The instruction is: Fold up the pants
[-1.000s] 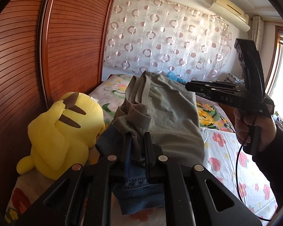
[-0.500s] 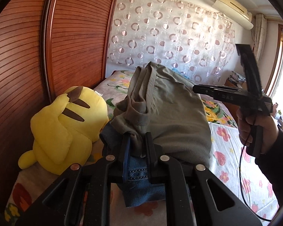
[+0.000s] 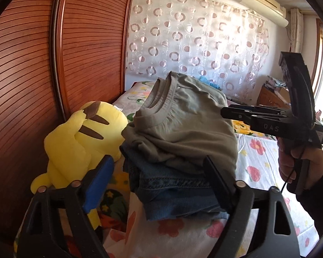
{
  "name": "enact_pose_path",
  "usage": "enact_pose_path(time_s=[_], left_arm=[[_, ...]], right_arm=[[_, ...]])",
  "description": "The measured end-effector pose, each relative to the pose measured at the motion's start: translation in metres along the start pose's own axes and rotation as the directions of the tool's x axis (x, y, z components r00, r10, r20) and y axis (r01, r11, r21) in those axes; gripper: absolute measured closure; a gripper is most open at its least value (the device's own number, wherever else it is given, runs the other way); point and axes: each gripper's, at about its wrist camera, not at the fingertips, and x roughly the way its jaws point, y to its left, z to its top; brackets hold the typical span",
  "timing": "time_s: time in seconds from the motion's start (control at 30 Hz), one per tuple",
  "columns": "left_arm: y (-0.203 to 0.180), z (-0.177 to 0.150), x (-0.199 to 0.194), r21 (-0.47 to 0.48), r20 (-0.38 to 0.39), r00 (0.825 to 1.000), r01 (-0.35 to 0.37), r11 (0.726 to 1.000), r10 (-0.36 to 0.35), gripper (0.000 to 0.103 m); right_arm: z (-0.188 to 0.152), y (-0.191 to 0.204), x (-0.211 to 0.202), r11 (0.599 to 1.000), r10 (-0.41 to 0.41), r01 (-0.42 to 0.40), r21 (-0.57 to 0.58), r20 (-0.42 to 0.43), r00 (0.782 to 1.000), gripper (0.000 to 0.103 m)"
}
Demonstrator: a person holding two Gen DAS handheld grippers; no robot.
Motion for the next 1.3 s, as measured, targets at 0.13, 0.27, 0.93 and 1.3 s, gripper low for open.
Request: enact_pose_path(time_s=[0.13, 0.27, 0.93, 1.3], left_arm=[[-0.002, -0.003, 0.001, 0.012, -0.023, 0.999, -0.023, 1.0, 0.023, 0.013], [-0.006, -0.007, -0.001, 0.031, -0.034, 0.999, -0.015, 0.999, 0.016, 0.013], [-0.063, -0.028, -0.031, 0.15, -0.042, 0.995, 0.1, 0.984, -0.095, 0.013], [-0.101, -0.035, -0.057, 0.205, -0.026, 0.986, 0.169, 0.964, -0.167, 0.013]], right_arm=[[-0.006, -0.001, -0.008, 1.0, -0.009, 0.009, 0.016, 0.002, 1.0, 0.068], [-0.011, 0.002, -0.018, 0.999, -0.017, 0.017, 0.028, 0.011, 1.0, 0.055], [-0.072, 0.022, -0.105, 0.978, -0.172, 0.168, 0.122, 0.023, 0.985, 0.04], [-0.111, 0.05, -0.181, 0.947, -0.278, 0.263, 0.186, 0.062, 0.959, 0.023]])
